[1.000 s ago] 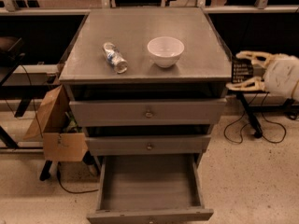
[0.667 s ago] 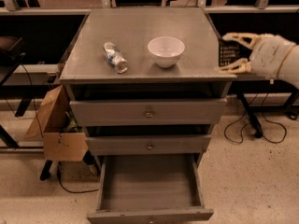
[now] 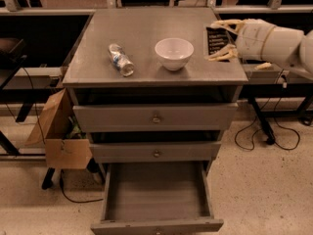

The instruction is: Pick rxbar chocolate from bottom drawer and place on counter

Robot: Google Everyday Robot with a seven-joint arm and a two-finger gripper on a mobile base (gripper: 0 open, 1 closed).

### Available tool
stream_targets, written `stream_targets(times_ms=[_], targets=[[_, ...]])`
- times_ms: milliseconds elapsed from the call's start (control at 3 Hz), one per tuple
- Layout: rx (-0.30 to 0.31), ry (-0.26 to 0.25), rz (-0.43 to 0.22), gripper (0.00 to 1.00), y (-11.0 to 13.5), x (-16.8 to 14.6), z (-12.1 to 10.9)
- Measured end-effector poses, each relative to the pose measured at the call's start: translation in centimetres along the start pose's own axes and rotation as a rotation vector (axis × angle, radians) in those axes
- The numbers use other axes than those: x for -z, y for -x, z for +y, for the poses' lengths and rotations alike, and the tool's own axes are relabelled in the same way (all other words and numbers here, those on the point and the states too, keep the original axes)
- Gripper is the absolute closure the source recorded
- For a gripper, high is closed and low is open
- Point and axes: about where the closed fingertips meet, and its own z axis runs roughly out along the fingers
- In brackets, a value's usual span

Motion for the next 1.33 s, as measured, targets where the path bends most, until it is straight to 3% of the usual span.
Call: stream_targets(times_ms=[333,667,1333], targets=[[-0.021,0.048,0.036,1.00,-2.5,-2.3,1.2],[-0.031,0.103,0.071,0.83,-4.5,-3.7,2.5],[-0.039,0.184,0.086,0.36,-5.9,-4.4,3.9]])
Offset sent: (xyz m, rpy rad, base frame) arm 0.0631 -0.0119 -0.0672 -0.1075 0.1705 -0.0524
